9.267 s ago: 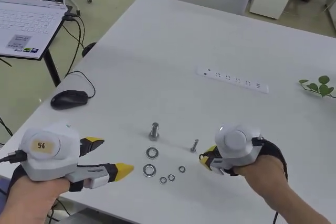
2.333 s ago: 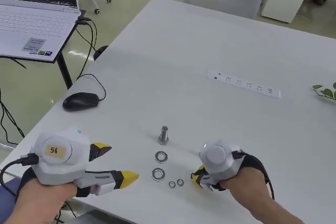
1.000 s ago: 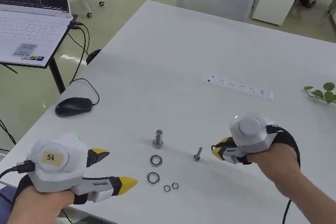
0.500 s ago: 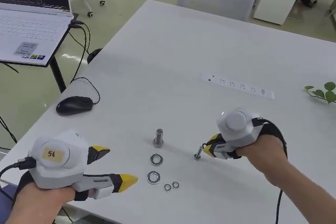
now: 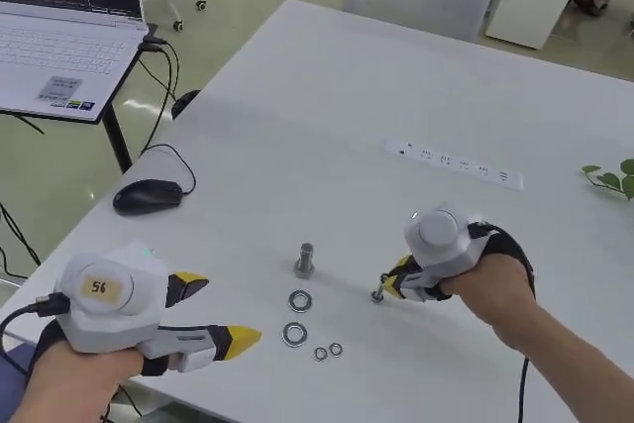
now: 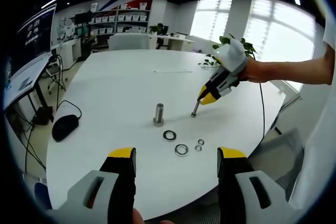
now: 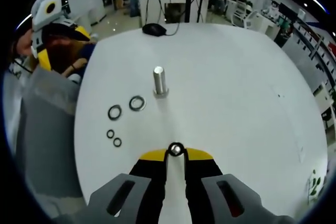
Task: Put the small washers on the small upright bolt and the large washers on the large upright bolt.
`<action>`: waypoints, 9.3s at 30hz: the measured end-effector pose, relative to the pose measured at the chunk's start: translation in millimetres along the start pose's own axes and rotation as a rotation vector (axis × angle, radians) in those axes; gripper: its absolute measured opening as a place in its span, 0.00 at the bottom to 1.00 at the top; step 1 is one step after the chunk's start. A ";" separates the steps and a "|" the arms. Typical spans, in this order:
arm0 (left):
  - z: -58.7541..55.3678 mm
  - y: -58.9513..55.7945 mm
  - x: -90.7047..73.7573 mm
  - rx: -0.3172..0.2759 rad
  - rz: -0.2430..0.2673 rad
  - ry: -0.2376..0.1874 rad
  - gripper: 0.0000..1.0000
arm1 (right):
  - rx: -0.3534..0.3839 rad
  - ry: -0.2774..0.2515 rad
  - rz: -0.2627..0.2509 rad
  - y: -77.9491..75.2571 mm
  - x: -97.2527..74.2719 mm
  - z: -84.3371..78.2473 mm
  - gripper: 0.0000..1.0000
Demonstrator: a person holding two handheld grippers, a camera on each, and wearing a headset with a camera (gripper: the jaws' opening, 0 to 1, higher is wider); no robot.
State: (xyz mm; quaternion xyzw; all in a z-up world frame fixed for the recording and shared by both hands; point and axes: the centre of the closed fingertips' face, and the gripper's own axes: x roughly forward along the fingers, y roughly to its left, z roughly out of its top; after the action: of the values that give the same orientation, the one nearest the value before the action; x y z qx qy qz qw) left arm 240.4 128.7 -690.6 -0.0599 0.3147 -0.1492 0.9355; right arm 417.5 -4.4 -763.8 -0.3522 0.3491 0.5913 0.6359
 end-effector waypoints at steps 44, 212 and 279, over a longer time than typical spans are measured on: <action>-0.9 -2.3 2.2 -0.004 -0.008 0.010 0.62 | 0.016 0.122 0.021 0.4 31.7 -21.1 0.13; 9.0 19.9 19.8 0.146 -0.268 0.060 0.60 | 0.058 -0.004 0.017 96.9 22.5 -55.0 0.05; 3.9 13.6 27.3 0.155 -0.285 0.086 0.61 | 0.188 0.030 -0.070 70.1 -5.6 -120.6 0.14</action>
State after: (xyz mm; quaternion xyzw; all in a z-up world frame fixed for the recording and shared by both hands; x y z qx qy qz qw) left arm 266.7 133.0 -705.8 -0.0251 0.3304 -0.3068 0.8922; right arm 344.0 -107.4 -822.7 -0.3119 0.4001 0.5281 0.6810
